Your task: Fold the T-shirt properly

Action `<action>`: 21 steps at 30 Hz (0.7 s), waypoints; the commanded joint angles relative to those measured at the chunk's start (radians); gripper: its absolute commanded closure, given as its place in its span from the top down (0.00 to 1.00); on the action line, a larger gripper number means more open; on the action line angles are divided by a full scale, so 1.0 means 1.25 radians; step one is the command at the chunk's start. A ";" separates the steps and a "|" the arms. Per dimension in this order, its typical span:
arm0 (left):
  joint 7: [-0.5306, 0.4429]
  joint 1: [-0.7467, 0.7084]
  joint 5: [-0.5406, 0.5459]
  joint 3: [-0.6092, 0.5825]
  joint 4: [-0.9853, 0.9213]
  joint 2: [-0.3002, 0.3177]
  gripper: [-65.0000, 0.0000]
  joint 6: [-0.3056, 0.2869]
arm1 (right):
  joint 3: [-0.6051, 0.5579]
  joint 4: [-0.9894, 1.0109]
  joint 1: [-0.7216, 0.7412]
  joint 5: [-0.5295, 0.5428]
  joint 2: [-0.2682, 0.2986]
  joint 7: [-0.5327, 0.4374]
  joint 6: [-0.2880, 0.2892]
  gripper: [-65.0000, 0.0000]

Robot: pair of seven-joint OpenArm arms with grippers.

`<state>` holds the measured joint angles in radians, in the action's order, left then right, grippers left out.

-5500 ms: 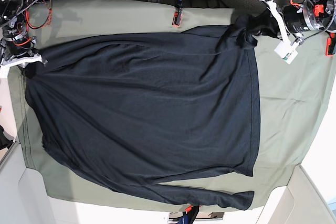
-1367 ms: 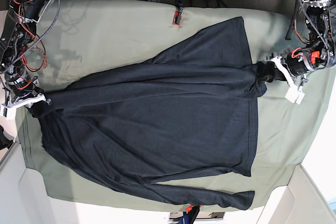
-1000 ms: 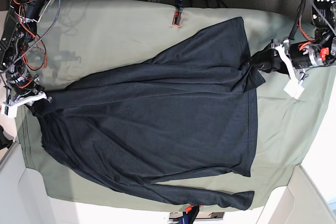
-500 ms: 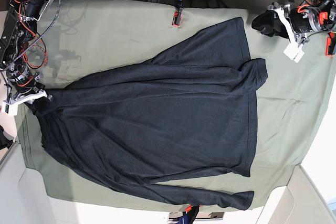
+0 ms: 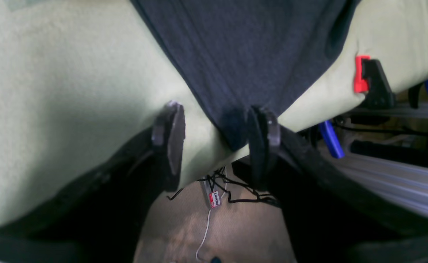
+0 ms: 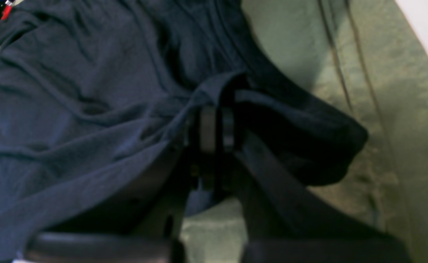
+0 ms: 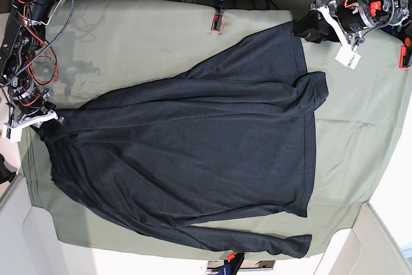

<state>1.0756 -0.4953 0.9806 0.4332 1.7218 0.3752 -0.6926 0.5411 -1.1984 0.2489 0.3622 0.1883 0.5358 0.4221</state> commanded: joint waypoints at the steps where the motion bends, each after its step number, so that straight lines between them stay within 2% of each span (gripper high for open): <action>1: -0.010 0.001 0.011 0.005 0.010 0.004 0.47 -0.004 | 0.001 -0.012 0.018 0.013 0.013 -0.016 0.004 0.00; 9: 0.002 -0.010 0.042 -0.015 0.010 -0.024 0.47 -0.004 | 0.001 -0.012 0.018 0.012 0.013 -0.016 0.004 0.00; 15: 0.004 -0.009 0.050 -0.063 0.010 -0.025 0.46 -0.004 | 0.001 -0.012 0.017 0.012 0.013 -0.016 0.004 0.00; 16: 0.004 -0.009 0.050 -0.070 0.010 -0.025 0.42 -0.004 | 0.001 -0.012 0.018 0.012 0.013 -0.016 0.004 0.00; 19: 0.004 -0.009 0.050 -0.074 0.010 -0.023 0.08 -0.004 | 0.001 -0.012 0.018 0.012 0.013 -0.016 0.004 0.00; 20: 0.004 -0.009 0.051 -0.073 0.012 -0.019 0.00 -0.004 | 0.001 -0.012 0.018 0.012 0.013 -0.016 0.004 0.00; 21: 0.009 -0.009 0.058 -0.070 0.014 -0.014 0.00 -0.004 | 0.001 -0.012 0.018 0.009 0.013 -0.016 0.004 0.00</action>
<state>1.0939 -0.5045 1.0344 0.3363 1.7222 0.3431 -0.6922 0.5411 -1.1984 0.2489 0.3607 0.1883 0.5362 0.4217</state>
